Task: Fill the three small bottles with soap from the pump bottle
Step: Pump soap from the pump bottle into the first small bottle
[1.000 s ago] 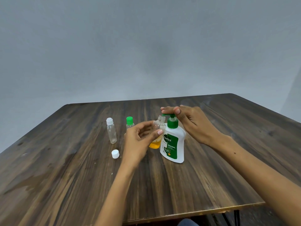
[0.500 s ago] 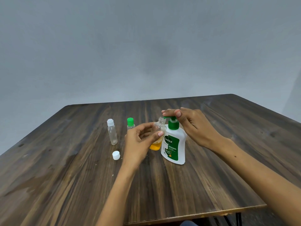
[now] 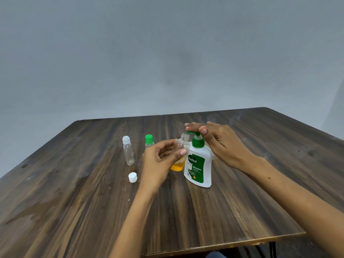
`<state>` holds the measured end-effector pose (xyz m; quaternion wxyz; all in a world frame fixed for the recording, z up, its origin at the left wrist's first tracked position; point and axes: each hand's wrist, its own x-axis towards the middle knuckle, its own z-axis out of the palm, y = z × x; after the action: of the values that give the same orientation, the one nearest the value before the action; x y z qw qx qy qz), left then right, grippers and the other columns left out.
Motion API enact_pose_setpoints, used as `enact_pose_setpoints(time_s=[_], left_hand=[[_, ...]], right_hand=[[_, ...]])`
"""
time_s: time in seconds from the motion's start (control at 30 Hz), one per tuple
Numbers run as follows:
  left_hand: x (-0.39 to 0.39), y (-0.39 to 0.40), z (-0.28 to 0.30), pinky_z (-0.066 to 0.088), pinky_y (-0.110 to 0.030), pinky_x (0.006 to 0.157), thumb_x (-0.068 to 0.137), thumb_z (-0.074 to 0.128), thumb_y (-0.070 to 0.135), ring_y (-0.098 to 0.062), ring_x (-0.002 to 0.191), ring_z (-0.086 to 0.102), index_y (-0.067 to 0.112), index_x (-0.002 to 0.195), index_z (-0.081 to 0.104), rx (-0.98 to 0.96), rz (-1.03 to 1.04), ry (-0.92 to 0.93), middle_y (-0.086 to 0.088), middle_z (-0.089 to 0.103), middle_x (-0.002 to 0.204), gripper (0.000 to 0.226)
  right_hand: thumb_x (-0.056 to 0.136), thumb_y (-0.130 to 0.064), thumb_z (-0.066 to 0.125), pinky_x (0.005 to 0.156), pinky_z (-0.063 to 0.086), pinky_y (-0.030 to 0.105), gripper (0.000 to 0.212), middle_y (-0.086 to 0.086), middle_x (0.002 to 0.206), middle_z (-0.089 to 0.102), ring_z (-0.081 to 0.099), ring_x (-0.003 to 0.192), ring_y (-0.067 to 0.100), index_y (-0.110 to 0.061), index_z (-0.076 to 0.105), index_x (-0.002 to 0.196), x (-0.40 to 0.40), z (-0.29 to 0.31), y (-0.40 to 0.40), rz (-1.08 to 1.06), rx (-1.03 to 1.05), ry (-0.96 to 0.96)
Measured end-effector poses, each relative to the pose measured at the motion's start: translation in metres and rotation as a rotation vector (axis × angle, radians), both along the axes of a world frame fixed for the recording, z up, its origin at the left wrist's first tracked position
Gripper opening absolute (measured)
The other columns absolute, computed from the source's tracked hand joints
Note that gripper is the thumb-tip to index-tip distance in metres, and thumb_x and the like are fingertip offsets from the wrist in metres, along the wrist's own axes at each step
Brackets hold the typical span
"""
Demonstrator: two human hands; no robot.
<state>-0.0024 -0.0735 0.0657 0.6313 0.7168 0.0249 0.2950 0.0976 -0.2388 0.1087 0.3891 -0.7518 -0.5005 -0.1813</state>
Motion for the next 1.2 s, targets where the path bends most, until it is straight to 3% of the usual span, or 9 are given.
enact_pose_setpoints(time_s=[0.1,0.3,0.37,0.53,0.7,1.2], left_hand=[[0.000,0.000,0.000,0.055,-0.019,0.083,0.073,0.079,0.020,-0.008,0.096,0.071,0.025,0.102,0.069,0.006,0.002,0.000,0.002,0.074,0.102,0.031],[0.000,-0.001,-0.001,0.056,-0.019,0.082,0.068,0.079,0.026,-0.009,0.095,0.071,0.015,0.110,0.070,0.000,-0.003,0.003,0.000,0.075,0.102,0.044],[-0.001,-0.002,0.000,0.055,-0.018,0.080,0.068,0.078,0.025,-0.009,0.094,0.071,0.021,0.103,0.070,-0.010,-0.016,-0.010,0.000,0.075,0.100,0.036],[-0.001,-0.003,0.002,0.056,-0.021,0.083,0.065,0.078,0.030,-0.011,0.095,0.072,0.025,0.100,0.070,-0.014,-0.016,-0.016,0.000,0.076,0.099,0.036],[0.000,-0.002,0.000,0.056,-0.024,0.085,0.064,0.078,0.032,-0.012,0.096,0.071,0.022,0.104,0.070,-0.012,-0.005,-0.013,-0.002,0.075,0.102,0.042],[0.002,-0.002,0.001,0.057,-0.025,0.085,0.063,0.079,0.033,-0.012,0.096,0.071,0.012,0.112,0.070,0.001,-0.004,-0.011,-0.002,0.075,0.102,0.054]], right_hand=[[0.091,-0.072,0.011,0.104,0.042,0.046,0.083,-0.010,0.131,0.061,0.056,0.119,0.003,-0.019,0.066,0.122,0.000,0.002,0.000,-0.003,0.013,-0.003],[0.091,-0.072,0.014,0.096,0.048,0.043,0.081,-0.010,0.121,0.067,0.059,0.107,-0.002,-0.020,0.070,0.116,-0.001,-0.001,0.001,0.000,0.034,0.017],[0.091,-0.073,0.013,0.097,0.047,0.043,0.082,-0.011,0.122,0.066,0.057,0.106,-0.005,-0.020,0.070,0.116,-0.001,0.000,0.001,-0.001,0.032,0.020],[0.090,-0.074,0.009,0.108,0.038,0.044,0.086,-0.008,0.129,0.063,0.057,0.119,0.005,-0.017,0.067,0.121,0.000,0.006,0.000,0.008,-0.011,-0.004],[0.090,-0.074,0.014,0.099,0.045,0.049,0.081,-0.009,0.120,0.068,0.061,0.113,0.007,-0.021,0.071,0.114,-0.001,0.003,0.001,0.010,0.021,0.023],[0.089,-0.075,0.012,0.099,0.046,0.048,0.085,-0.007,0.119,0.068,0.063,0.110,0.010,-0.019,0.071,0.114,-0.001,0.005,0.000,0.003,0.000,0.026]])
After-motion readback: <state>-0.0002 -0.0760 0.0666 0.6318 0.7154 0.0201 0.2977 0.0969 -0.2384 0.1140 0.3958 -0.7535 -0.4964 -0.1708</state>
